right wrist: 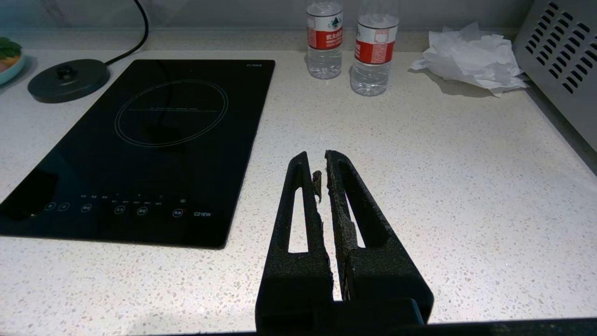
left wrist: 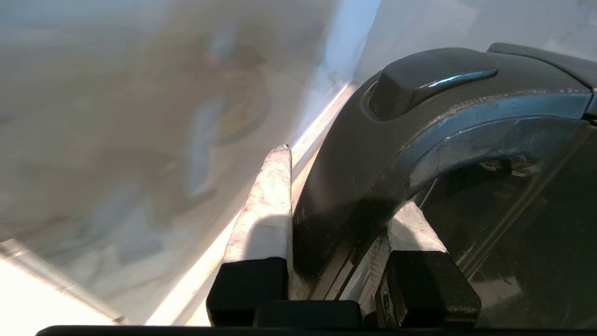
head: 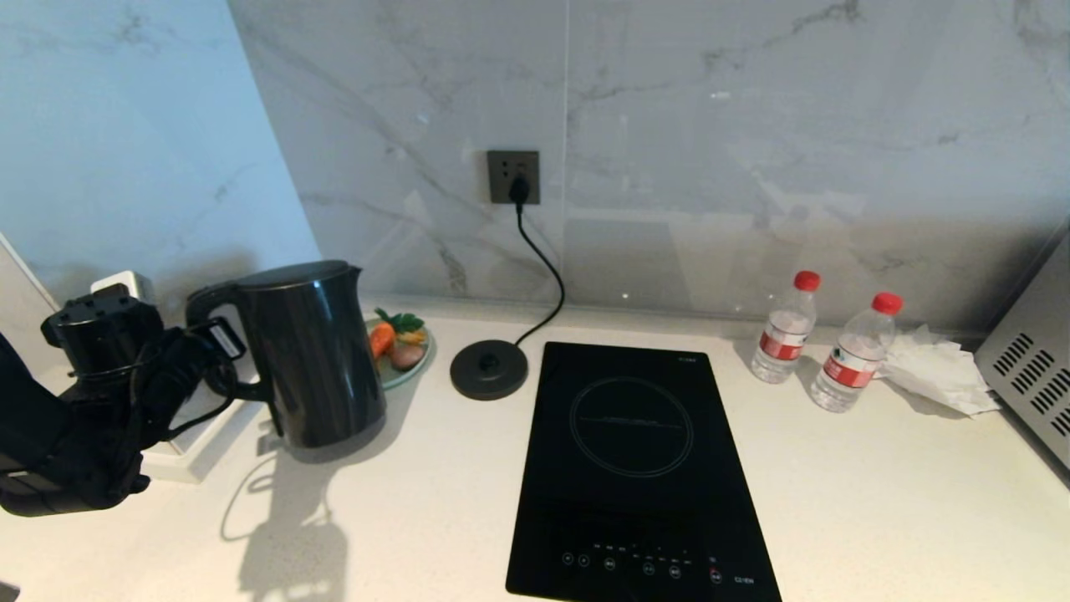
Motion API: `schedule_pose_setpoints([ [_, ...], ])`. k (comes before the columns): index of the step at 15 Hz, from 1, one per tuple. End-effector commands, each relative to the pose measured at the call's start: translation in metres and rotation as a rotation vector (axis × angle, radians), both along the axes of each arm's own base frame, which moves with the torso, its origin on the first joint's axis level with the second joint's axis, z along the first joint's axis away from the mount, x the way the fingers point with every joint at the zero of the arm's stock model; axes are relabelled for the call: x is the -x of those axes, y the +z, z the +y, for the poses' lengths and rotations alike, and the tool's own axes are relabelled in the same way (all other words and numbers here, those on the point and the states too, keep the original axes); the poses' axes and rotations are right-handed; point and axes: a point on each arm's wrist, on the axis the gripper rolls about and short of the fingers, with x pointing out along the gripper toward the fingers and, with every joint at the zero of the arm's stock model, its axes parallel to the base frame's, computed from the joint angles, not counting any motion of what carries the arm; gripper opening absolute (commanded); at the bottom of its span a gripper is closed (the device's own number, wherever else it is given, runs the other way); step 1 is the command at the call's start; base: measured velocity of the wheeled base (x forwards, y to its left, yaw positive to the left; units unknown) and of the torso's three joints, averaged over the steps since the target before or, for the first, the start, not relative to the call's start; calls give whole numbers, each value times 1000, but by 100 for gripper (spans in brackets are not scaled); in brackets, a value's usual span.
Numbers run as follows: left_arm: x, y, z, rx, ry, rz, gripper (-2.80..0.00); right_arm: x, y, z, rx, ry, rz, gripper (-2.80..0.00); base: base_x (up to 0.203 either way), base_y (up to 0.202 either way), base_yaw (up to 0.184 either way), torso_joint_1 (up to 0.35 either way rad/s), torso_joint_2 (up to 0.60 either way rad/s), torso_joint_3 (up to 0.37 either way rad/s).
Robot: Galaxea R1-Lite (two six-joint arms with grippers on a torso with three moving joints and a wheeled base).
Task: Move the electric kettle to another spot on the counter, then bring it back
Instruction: Place it by the sink
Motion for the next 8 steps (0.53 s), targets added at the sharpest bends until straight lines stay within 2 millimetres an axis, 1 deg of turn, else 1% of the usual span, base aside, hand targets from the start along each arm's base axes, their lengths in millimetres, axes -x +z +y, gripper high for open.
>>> schedule_pose_setpoints([
  [1,9,2,9,4,3,-2,-280,0,0,0,-1,0,0,-280,0,0,0,0,0,0],
  [3,14,0,18,13,-1,6,-280,0,0,0,1,0,0,-280,0,0,0,0,0,0],
  [6,23,-10,21,21,-49,22,-280,0,0,0,1,0,1,-280,0,0,0,0,0,0],
  [8,22,-19,23,13,-54,2,-280,0,0,0,0,1,-1,-280,0,0,0,0,0,0],
])
